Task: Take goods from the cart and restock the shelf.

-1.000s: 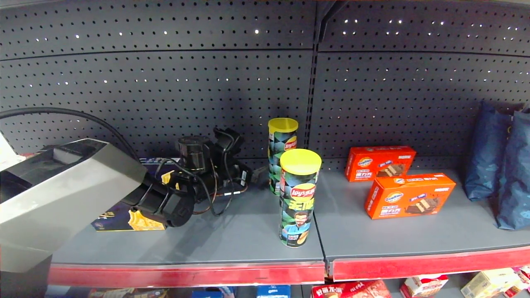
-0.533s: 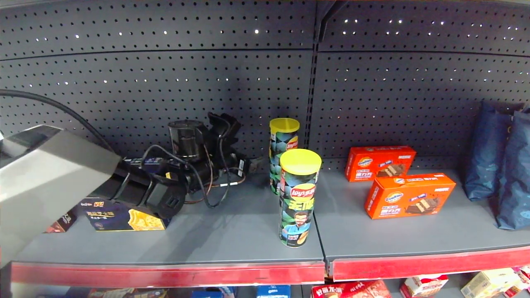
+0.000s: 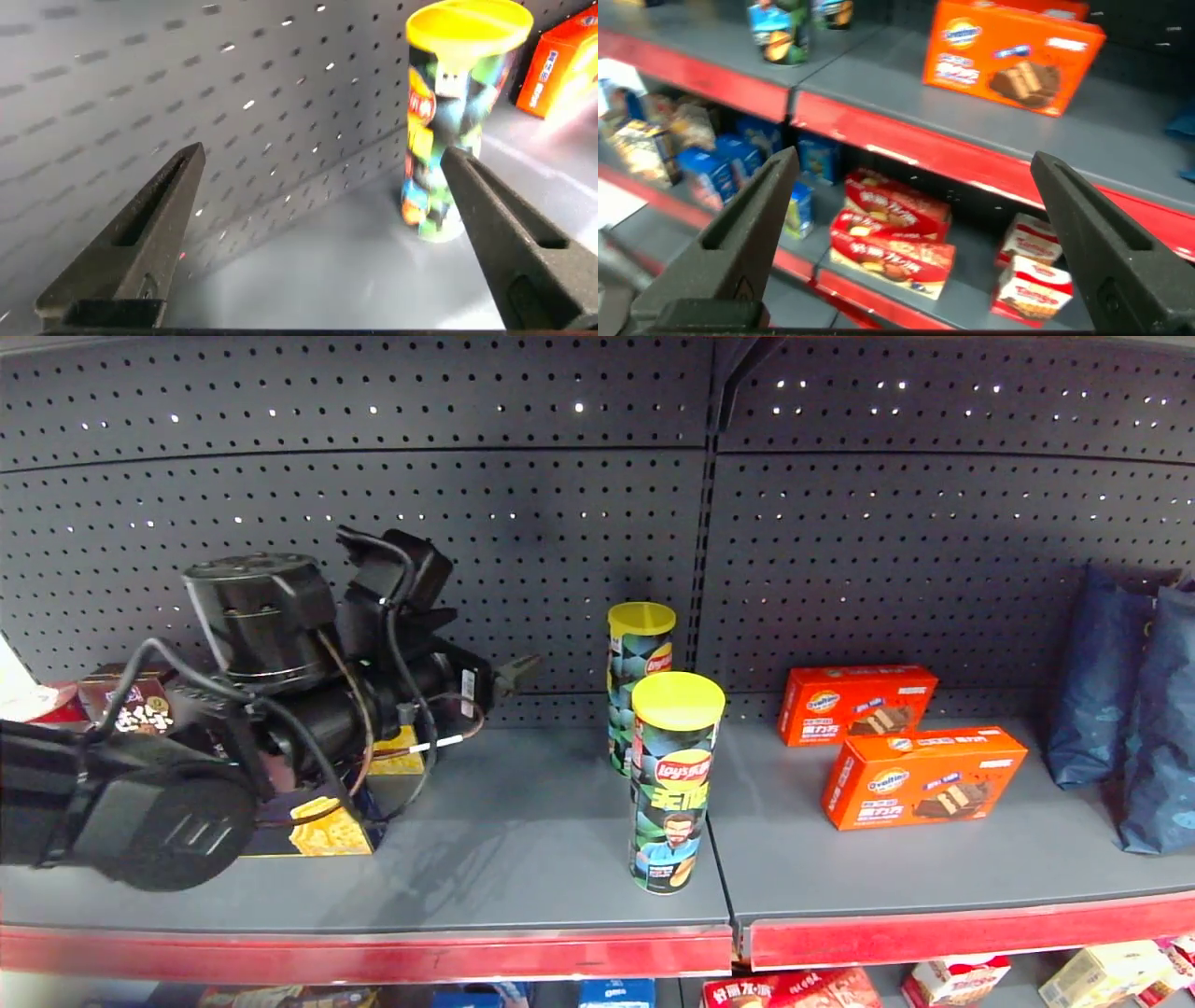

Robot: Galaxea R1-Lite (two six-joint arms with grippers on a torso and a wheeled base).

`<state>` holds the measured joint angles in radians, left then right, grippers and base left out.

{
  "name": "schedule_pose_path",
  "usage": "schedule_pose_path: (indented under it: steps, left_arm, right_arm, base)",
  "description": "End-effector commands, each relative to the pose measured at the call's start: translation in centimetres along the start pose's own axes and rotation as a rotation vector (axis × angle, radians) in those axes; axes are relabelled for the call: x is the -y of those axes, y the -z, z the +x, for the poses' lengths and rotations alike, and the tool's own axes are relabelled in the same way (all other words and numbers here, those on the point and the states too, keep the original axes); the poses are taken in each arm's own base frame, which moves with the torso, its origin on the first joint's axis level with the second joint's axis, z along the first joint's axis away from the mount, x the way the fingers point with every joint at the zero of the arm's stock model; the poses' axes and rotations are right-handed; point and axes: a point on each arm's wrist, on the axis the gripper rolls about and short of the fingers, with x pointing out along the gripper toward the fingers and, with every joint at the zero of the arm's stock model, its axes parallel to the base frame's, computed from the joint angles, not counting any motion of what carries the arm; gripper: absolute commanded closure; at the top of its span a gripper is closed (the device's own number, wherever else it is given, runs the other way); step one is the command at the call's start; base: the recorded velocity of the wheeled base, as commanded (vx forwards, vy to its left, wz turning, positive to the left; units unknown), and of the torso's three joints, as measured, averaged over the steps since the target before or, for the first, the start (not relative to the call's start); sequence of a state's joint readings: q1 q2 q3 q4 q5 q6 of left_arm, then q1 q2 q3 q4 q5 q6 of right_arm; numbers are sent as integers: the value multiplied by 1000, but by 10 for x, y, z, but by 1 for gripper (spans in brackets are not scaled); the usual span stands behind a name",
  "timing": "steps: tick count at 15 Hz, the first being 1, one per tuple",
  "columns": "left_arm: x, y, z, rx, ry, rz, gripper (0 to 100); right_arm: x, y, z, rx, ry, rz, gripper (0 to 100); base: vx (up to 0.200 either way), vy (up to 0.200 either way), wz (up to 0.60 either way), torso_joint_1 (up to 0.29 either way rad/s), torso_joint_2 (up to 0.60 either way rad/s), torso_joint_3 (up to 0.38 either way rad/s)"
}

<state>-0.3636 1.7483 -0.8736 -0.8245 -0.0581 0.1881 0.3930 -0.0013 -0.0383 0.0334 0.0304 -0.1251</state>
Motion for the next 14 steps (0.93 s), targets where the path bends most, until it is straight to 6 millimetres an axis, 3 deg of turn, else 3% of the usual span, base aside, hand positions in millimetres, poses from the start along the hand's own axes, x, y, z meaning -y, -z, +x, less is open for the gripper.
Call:
schedule_pose_path:
  steps: [1, 2, 3, 5, 7, 8, 9, 14]
  left_arm:
    - [5, -22, -81, 69, -52, 4, 0]
    - [5, -22, -81, 69, -52, 4, 0]
    - [8, -20, -119, 91, -59, 6, 0]
    - [9, -14, -136, 61, -62, 4, 0]
    - [9, -10, -138, 46, -59, 4, 0]
    - [9, -10, -137, 45, -58, 4, 0]
    - [10, -6, -133, 24, -53, 4, 0]
    - [13, 15, -123, -36, -32, 4, 0]
  right_arm:
    - [0, 0, 0, -3, 15, 4, 0]
    - [0, 0, 0, -3, 15, 4, 0]
    - [0, -12, 2, -39, 150, 3, 0]
    - [11, -81, 29, -103, 84, 71, 0]
    - [18, -117, 66, -148, -12, 81, 0]
    - [19, -123, 83, -164, -37, 76, 0]
    - [14, -132, 136, -204, -113, 70, 0]
    - [-16, -117, 227, -441, -224, 52, 0]
  base:
    - [0, 0, 0, 0, 0, 0]
    - [0, 0, 0, 0, 0, 0]
    - [0, 0, 0, 0, 0, 0]
    - [0, 0, 0, 0, 0, 0]
    - [0, 0, 0, 0, 0, 0]
    - [0, 0, 0, 0, 0, 0]
    - [0, 0, 0, 0, 0, 0]
    - [0, 0, 0, 0, 0, 0]
